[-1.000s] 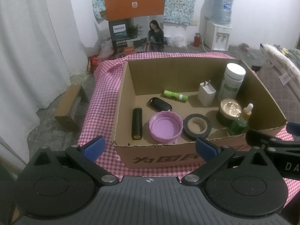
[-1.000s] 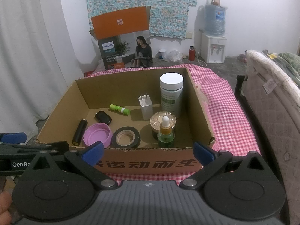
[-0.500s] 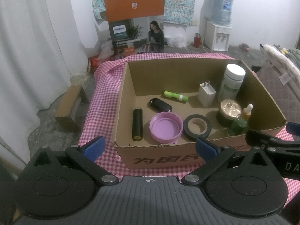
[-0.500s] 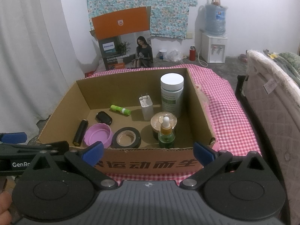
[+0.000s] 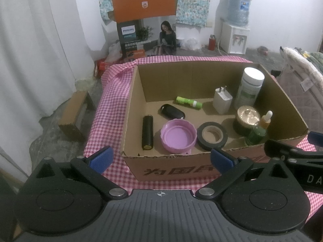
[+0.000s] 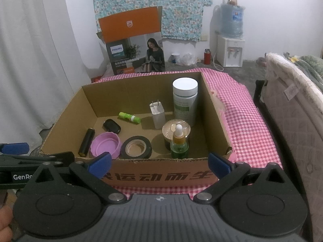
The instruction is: Organize rigid objects
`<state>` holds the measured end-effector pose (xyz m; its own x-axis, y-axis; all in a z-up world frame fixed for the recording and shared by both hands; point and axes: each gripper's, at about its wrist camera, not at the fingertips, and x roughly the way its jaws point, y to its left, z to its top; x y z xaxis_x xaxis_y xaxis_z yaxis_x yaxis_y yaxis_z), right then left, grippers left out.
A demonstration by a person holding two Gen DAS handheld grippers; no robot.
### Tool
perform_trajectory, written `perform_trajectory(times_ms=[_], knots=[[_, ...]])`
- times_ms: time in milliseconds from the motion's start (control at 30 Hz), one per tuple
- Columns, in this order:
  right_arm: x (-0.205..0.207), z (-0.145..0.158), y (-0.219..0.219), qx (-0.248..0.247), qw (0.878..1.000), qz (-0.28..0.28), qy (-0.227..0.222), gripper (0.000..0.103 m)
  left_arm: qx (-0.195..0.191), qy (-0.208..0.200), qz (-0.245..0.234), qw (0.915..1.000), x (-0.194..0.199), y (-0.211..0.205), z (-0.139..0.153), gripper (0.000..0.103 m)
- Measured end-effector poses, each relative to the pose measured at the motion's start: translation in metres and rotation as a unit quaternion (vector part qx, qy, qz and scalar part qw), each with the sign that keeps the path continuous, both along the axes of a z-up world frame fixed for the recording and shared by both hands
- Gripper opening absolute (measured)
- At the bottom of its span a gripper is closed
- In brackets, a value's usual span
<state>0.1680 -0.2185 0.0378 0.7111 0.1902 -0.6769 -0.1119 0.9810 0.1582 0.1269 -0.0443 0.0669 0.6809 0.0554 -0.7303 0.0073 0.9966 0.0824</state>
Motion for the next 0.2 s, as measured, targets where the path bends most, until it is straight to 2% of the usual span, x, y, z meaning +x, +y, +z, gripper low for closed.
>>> perform_trajectory(times_ms=[200], knots=[[0.0001,-0.0004,0.0007,0.0,1.0,-0.001,0.001,0.103,-0.001,0.001,0.001,1.0,-0.0003,-0.0004,-0.0003,0.103]])
